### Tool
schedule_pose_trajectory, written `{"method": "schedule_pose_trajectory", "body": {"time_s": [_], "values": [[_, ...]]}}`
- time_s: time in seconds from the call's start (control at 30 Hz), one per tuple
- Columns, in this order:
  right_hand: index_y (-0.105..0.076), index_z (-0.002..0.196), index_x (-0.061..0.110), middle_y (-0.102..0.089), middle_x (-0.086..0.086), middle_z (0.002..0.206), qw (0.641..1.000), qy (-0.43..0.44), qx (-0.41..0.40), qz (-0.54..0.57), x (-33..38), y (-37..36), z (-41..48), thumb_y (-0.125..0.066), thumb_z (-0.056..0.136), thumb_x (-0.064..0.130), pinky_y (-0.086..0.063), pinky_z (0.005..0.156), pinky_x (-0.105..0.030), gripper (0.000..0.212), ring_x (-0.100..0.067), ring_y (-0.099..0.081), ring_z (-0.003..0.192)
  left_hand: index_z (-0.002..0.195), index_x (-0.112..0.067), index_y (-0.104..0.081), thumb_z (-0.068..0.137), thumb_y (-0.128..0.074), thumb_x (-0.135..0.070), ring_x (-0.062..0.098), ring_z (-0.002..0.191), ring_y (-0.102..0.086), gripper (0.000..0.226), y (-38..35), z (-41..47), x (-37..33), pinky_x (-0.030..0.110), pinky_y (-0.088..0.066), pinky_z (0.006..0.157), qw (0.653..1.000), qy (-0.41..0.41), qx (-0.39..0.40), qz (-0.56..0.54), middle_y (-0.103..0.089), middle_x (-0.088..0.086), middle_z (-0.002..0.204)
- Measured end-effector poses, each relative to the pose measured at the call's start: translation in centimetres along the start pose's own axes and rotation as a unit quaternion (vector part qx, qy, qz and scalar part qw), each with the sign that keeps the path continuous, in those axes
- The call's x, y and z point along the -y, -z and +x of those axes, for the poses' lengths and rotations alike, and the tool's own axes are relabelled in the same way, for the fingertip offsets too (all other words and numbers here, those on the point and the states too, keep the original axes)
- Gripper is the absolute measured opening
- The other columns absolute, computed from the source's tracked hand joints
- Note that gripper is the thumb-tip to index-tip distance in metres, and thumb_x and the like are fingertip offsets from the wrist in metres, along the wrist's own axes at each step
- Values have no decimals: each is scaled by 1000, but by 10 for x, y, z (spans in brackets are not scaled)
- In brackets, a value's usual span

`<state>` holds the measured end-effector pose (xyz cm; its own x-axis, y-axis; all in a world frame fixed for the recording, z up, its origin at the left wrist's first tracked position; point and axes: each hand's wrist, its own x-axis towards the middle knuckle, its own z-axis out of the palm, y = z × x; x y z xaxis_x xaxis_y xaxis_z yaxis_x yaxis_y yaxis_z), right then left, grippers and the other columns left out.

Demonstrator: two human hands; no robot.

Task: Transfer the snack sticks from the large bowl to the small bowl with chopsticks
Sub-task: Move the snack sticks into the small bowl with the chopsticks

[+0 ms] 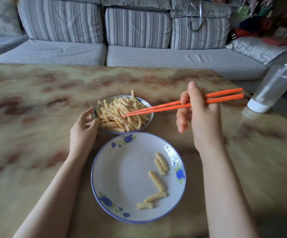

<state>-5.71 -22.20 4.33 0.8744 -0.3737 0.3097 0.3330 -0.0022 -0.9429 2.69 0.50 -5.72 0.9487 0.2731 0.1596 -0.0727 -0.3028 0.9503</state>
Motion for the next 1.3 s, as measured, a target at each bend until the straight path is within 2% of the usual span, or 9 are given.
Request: {"method": "schedule_pose_trajectory", "body": {"time_s": [0.2,0.3,0.5,0.7,0.77,0.97,1.13,1.23,1.3], "values": [[-47,63,13,-36,-3,36,993,-34,78,-78,21,43,-3,-45,99,34,-21,34,-18,42,-19,-31,26,130,-25,-57,92,-55,-15,25,73,-64,40,0,0,0,17,-45,63,1000,-4,0,7,-66,0,102],[-45,64,9,-34,-4,34,987,-40,97,-123,30,55,-8,-45,99,35,-24,34,-15,43,-20,-29,26,131,-24,-56,92,-55,-15,23,70,-63,40,0,0,-1,12,-45,58,1000,-5,0,9,-66,1,102],[-46,65,8,-36,-4,33,981,-34,106,-159,37,61,-12,-45,98,35,-23,33,-17,43,-21,-30,24,132,-25,-55,92,-55,-15,15,66,-61,41,1,-1,-2,6,-42,54,1000,-6,1,19,-64,-1,102],[-46,65,9,-37,-5,33,978,-39,92,-181,41,68,-13,-46,98,35,-23,34,-15,42,-21,-31,24,131,-24,-56,92,-55,-16,21,69,-63,40,1,-2,-3,23,-47,67,1000,-5,3,10,-66,0,104],[-47,65,9,-37,-6,34,975,-49,94,-196,41,69,-13,-47,97,37,-24,34,-16,42,-21,-32,25,131,-24,-56,92,-55,-15,26,74,-65,40,0,-2,-3,30,-48,77,1000,-4,3,4,-65,0,104],[-47,65,12,-39,-4,35,972,-67,96,-204,33,63,-12,-46,97,39,-23,35,-18,42,-19,-34,25,132,-24,-55,92,-55,-16,30,83,-67,41,0,-1,-1,35,-49,85,1000,-2,4,4,-66,1,106],[-47,63,12,-39,-3,34,981,-59,52,-175,30,56,-10,-46,98,39,-25,34,-16,45,-21,-33,26,131,-25,-55,92,-54,-14,29,77,-67,41,0,0,0,24,-48,69,1000,-2,5,2,-66,4,109],[-48,59,16,-40,-3,37,993,-33,9,-109,29,50,-9,-47,99,38,-24,35,-18,45,-20,-33,26,131,-24,-55,92,-54,-14,22,69,-65,41,0,1,1,14,-46,61,1000,-4,3,6,-67,4,108],[-47,56,19,-42,0,40,998,-7,-30,-63,25,43,-7,-46,100,33,-23,35,-22,46,-18,-34,27,132,-24,-55,92,-55,-15,21,68,-64,41,1,1,2,13,-46,59,1000,-4,3,6,-67,3,108]]}}
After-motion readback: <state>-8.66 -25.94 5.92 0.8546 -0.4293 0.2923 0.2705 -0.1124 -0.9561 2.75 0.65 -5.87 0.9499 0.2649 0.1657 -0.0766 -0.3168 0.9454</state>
